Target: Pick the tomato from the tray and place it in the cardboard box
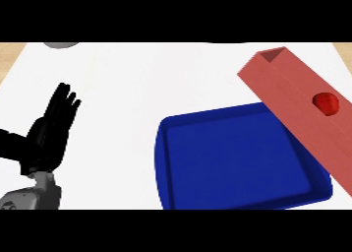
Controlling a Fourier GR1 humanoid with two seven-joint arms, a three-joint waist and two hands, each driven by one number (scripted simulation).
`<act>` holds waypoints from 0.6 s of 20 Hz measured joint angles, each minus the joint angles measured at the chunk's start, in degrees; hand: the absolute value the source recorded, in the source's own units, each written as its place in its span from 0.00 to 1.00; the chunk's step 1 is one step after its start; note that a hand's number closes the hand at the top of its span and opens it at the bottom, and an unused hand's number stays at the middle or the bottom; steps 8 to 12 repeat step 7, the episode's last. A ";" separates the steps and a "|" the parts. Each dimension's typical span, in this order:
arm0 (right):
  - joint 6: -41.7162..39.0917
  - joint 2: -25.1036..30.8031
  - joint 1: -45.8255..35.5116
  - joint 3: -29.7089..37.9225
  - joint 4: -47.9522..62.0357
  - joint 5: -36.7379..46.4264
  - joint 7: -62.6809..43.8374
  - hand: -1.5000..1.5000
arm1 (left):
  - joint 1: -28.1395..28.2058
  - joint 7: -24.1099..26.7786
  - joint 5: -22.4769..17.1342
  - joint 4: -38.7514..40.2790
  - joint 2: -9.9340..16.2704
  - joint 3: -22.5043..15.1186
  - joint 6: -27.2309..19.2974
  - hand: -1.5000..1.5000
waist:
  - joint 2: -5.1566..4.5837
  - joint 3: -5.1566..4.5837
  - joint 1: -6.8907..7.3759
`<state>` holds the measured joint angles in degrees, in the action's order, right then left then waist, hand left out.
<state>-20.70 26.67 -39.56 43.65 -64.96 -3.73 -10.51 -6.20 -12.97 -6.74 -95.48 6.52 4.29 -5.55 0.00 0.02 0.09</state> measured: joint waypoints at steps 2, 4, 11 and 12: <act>-0.21 1.42 1.31 0.98 1.27 -1.73 1.20 0.00 | -0.45 -0.19 0.02 0.43 -0.08 0.12 -0.09 0.50 | -0.02 0.01 -0.02; -1.10 2.93 3.05 1.86 2.57 -3.55 2.57 0.00 | -0.67 -0.53 0.64 0.06 -0.44 -0.40 -0.58 0.50 | -0.01 0.00 -0.04; -2.80 6.09 4.60 2.75 6.81 -5.57 5.52 0.00 | -0.79 -1.43 0.82 -0.37 -0.26 -0.37 -0.62 0.50 | -0.04 0.00 0.06; -2.80 6.09 4.60 2.75 6.81 -5.57 5.52 0.00 | -0.79 -1.43 0.82 -0.37 -0.26 -0.37 -0.62 0.50 | -0.04 0.00 0.06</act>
